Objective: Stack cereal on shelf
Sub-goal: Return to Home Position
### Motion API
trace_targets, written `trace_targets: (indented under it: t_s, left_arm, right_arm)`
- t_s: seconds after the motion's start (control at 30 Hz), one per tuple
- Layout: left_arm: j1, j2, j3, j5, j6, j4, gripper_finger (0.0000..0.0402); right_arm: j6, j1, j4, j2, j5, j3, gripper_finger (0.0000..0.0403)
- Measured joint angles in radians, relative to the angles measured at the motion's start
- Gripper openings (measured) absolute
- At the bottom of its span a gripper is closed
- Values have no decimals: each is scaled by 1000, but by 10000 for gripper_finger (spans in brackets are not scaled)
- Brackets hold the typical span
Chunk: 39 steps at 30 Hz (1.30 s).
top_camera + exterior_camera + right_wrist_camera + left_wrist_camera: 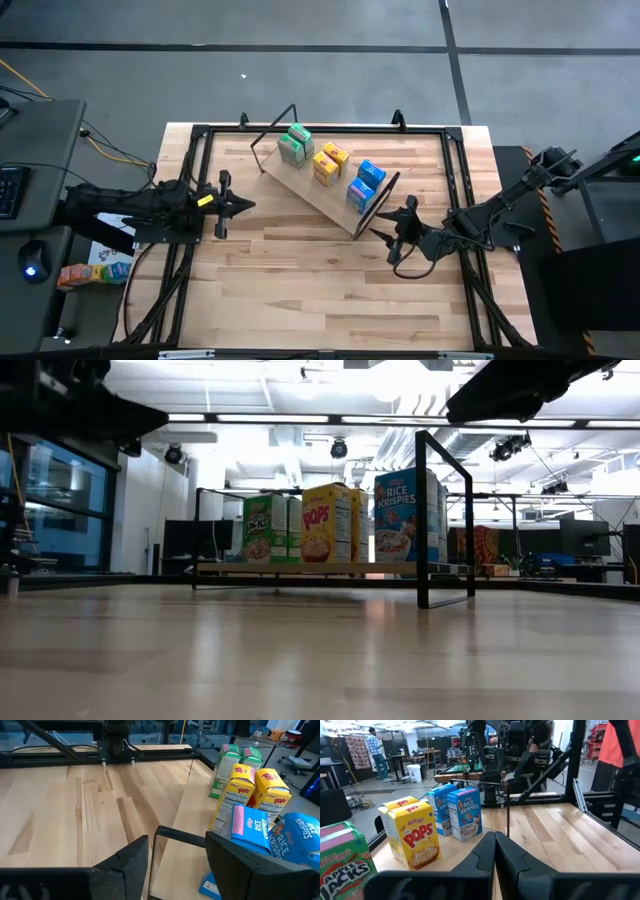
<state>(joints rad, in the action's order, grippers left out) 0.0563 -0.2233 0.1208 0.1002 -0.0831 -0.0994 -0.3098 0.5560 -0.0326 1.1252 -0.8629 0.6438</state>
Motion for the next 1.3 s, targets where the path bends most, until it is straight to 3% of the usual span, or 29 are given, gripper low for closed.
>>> trace_targets:
  t_s: [0.3,0.6,0.73,0.93,1.2,1.3]
  left_arm:
    - [0,82,-44,-17,2,88,0]
    - [0,83,-44,-22,29,95,0]
    - [0,85,-103,-96,28,-19,0]
    - [-11,109,-108,-38,14,54,0]
    - [-13,191,-107,-44,-28,76,0]
    - [-13,197,-107,-54,-26,91,0]
  right_arm:
    - [4,0,0,-7,3,0,185]
    - [23,32,-5,-106,7,0,185]
    - [23,67,-21,-129,0,0,185]
    - [31,113,-29,-131,-48,0,185]
    - [59,165,-129,-146,-131,0,185]
    - [-10,168,-232,-192,-113,0,173]
